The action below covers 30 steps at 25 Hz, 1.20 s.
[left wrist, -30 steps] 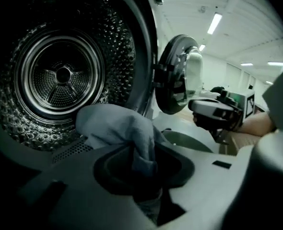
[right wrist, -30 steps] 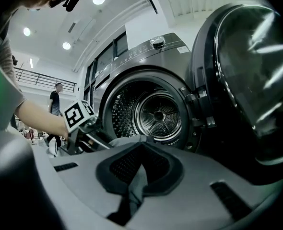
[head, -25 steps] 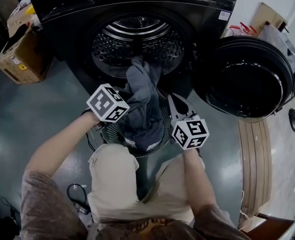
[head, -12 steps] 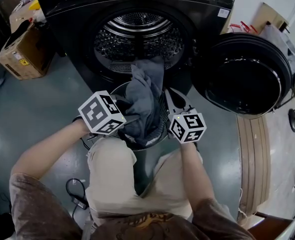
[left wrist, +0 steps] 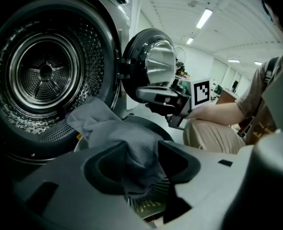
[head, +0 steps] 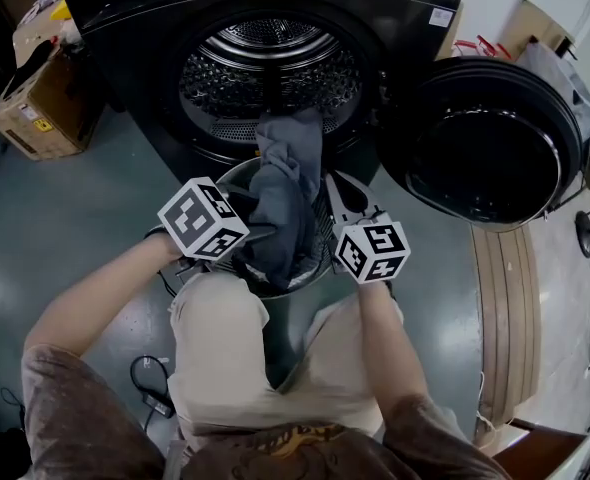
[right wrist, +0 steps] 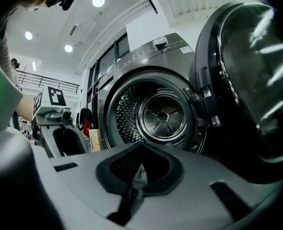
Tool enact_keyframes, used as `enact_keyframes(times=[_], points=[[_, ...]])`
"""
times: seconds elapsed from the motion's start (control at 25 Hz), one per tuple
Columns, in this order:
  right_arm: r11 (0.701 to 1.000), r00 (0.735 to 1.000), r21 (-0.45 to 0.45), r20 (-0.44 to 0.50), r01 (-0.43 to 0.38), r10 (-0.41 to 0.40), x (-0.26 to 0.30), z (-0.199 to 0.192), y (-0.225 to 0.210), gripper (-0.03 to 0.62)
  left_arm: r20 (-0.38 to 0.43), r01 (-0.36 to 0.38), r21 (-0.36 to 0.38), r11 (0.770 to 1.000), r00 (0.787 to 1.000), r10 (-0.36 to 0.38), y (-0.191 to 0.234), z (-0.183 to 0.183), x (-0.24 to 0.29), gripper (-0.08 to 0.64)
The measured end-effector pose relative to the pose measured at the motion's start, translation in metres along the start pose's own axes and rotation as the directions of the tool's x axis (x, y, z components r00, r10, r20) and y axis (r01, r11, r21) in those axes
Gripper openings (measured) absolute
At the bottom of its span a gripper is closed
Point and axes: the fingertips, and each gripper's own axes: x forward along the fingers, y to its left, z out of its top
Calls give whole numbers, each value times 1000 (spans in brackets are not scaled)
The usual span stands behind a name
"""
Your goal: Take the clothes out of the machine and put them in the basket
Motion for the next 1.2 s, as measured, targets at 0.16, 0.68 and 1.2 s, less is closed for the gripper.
enact_keyframes(times=[0.16,0.68,1.2], points=[[1000,1000,2,-3,3,-3,1,-1,-2,-5,70,-62,-24,998,996,63,21,14,-5,309],[999,1000,-29,-7,21,-21,-8,4,2,-5,135,-385,-163,909,903,407,179,40,70,324],[998,999,-25,5,53,-53,-14,9,-7,-5,101,-565,31,824,822,560,228,46,94,78]])
